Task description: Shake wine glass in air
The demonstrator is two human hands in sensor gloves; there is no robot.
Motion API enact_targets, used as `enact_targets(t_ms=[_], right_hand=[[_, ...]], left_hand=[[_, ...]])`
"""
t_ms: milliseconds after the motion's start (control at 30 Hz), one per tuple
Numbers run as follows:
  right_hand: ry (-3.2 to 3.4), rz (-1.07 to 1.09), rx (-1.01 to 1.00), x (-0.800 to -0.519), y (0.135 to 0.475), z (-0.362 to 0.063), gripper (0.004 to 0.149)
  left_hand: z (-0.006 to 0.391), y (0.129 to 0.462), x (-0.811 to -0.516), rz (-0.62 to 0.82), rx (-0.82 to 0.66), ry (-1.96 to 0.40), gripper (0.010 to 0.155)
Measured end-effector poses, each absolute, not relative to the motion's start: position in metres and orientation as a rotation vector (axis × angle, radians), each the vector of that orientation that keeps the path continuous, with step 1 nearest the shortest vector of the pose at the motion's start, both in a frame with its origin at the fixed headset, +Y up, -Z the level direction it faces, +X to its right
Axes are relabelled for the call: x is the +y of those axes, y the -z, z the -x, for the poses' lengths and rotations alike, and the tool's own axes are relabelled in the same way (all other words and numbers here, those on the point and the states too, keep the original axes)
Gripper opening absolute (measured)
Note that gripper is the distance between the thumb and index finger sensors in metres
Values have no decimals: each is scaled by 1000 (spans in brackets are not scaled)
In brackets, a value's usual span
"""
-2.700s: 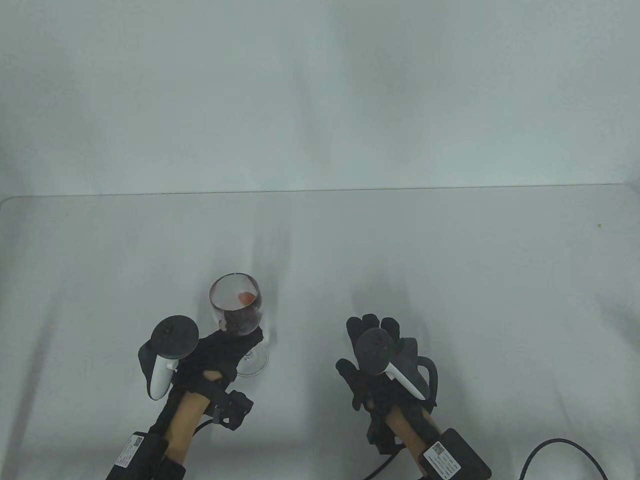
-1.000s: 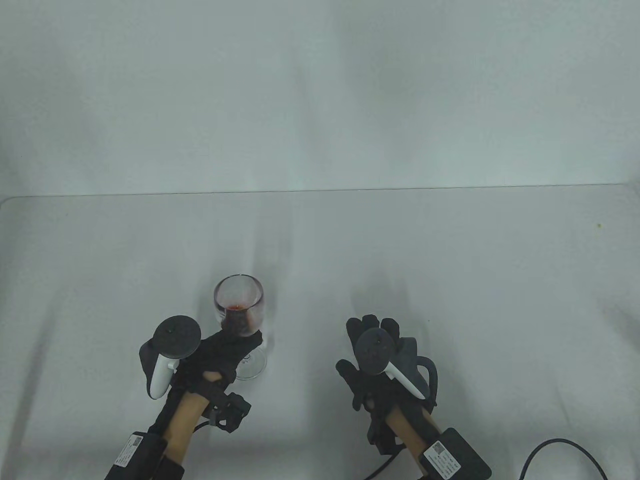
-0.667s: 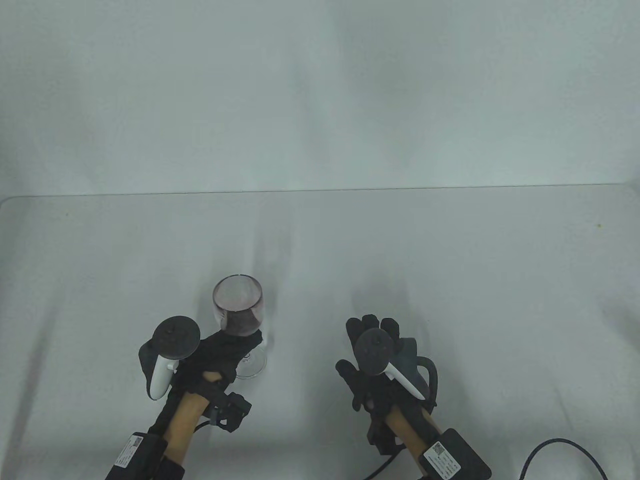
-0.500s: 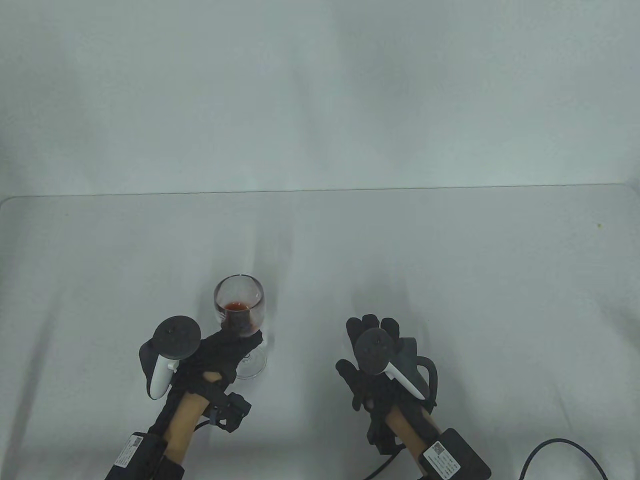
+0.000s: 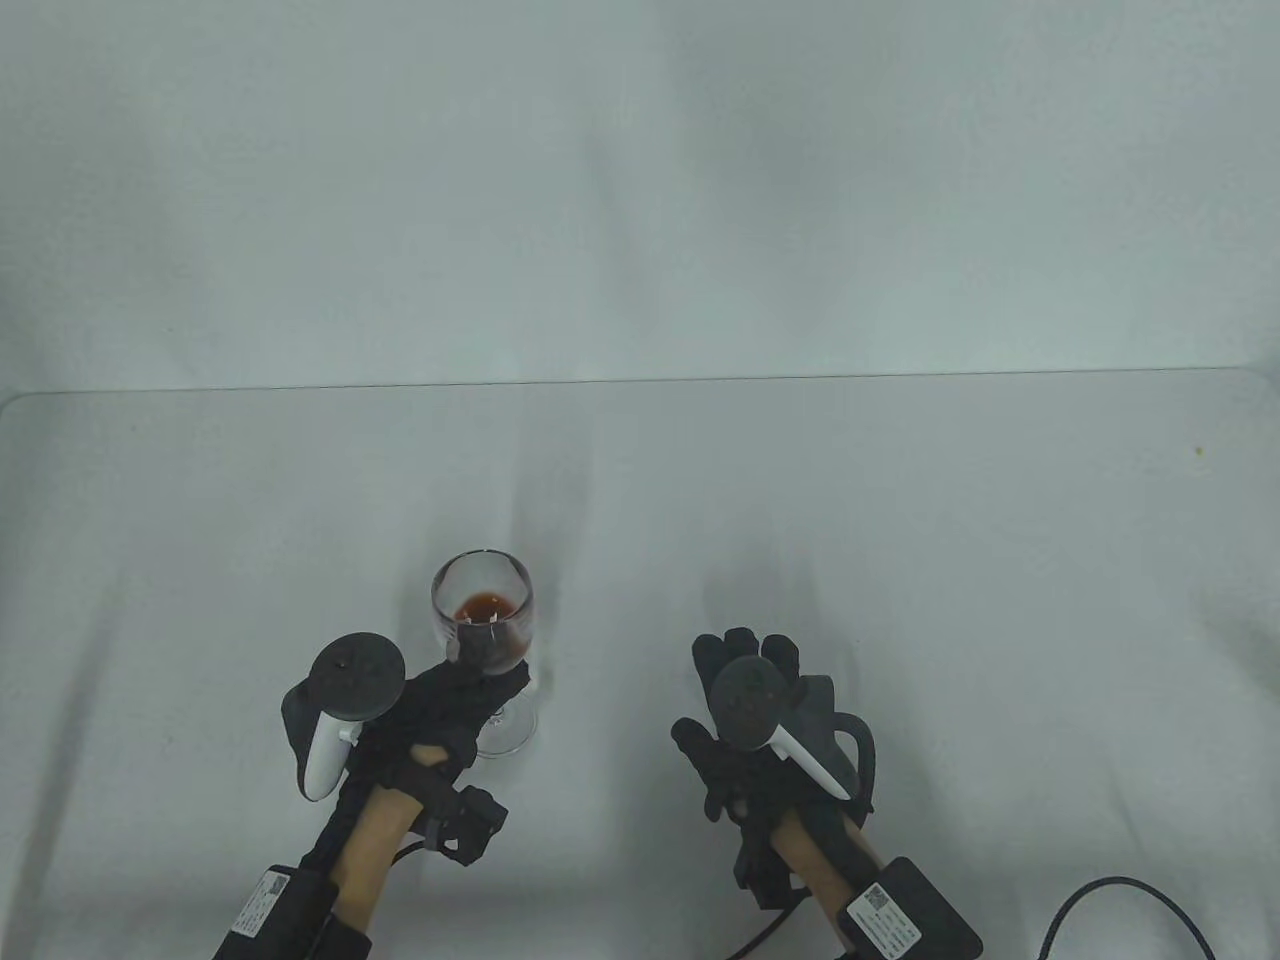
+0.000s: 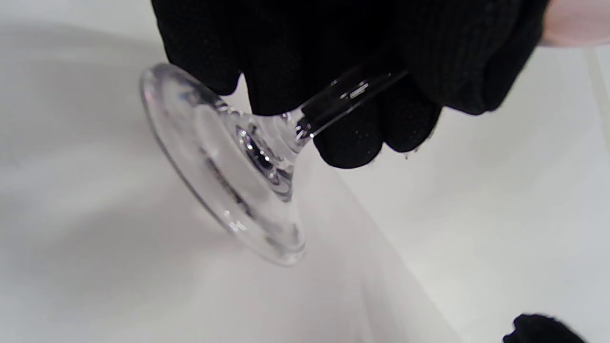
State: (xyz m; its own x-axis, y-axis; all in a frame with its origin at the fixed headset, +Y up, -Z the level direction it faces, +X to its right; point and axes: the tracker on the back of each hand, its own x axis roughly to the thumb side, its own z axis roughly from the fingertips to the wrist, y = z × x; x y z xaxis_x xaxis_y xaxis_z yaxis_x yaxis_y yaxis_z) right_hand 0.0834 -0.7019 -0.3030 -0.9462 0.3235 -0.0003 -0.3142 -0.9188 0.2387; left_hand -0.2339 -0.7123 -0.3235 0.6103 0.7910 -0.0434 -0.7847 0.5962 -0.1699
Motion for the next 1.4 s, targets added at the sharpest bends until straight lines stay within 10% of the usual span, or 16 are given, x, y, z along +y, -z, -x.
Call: enact_targets(t_ms=[1400], right_hand=[[-2791, -62, 340, -701, 302, -84, 78]], left_hand=[[247, 326, -711, 141, 11, -981, 40]])
